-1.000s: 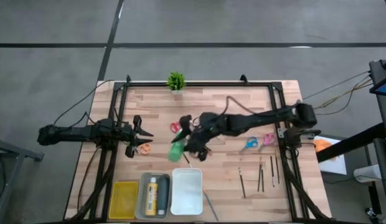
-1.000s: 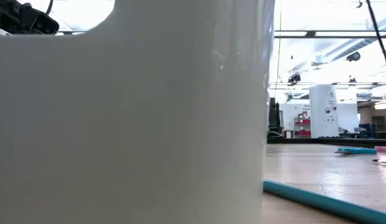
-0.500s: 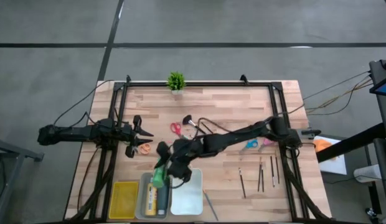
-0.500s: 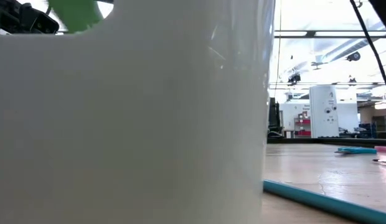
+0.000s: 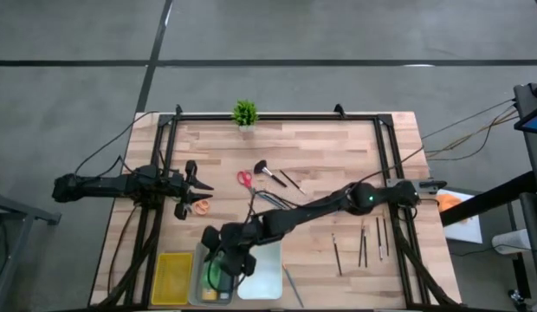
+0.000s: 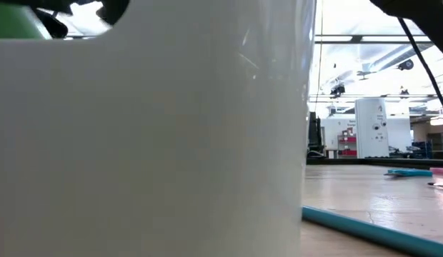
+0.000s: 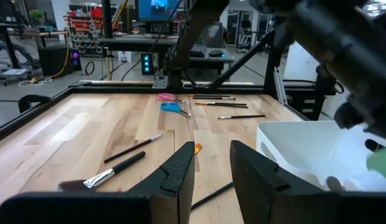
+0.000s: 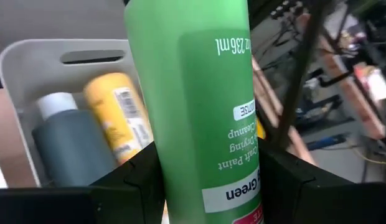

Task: Pick & Place Paint Supplies
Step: Put the green paint bottle into the gray bin, then put the black paint brush into the white bin

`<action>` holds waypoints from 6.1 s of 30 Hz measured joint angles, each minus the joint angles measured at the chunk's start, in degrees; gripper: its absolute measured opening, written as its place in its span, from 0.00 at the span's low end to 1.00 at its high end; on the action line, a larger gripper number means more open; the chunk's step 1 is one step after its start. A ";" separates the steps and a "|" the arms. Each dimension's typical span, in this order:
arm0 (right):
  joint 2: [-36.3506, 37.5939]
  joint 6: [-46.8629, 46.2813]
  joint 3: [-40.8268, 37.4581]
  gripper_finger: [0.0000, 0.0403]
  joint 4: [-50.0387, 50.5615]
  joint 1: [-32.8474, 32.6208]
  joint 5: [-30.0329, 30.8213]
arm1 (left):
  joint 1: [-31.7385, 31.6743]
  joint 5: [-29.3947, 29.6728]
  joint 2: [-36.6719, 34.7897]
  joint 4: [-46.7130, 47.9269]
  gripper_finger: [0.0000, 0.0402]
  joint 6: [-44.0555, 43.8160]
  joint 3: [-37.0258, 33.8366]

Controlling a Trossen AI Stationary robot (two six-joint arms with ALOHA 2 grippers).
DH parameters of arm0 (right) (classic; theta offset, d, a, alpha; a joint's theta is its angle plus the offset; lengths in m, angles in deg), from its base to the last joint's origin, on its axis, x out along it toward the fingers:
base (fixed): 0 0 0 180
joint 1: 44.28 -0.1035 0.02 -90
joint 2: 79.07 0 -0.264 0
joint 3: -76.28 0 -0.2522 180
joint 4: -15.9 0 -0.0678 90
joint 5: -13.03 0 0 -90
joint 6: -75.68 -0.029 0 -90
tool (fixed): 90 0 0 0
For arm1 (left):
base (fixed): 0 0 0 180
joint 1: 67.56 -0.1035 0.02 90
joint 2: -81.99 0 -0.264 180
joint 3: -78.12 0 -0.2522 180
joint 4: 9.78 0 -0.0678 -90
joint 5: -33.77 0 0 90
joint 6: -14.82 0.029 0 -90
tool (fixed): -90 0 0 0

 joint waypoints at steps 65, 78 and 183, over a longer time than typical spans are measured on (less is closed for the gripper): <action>2.75 -20.08 -0.60 0.77 1.49 0.66 2.35 | 0.00 -0.01 0.00 -0.01 0.26 0.00 0.00; 6.92 -35.81 -0.74 0.77 -13.79 2.41 1.92 | 0.00 -0.01 0.00 -0.01 0.26 0.00 -0.02; 18.16 -64.80 -39.37 0.77 21.71 29.82 13.13 | 0.00 -0.01 0.00 0.01 0.26 0.01 0.00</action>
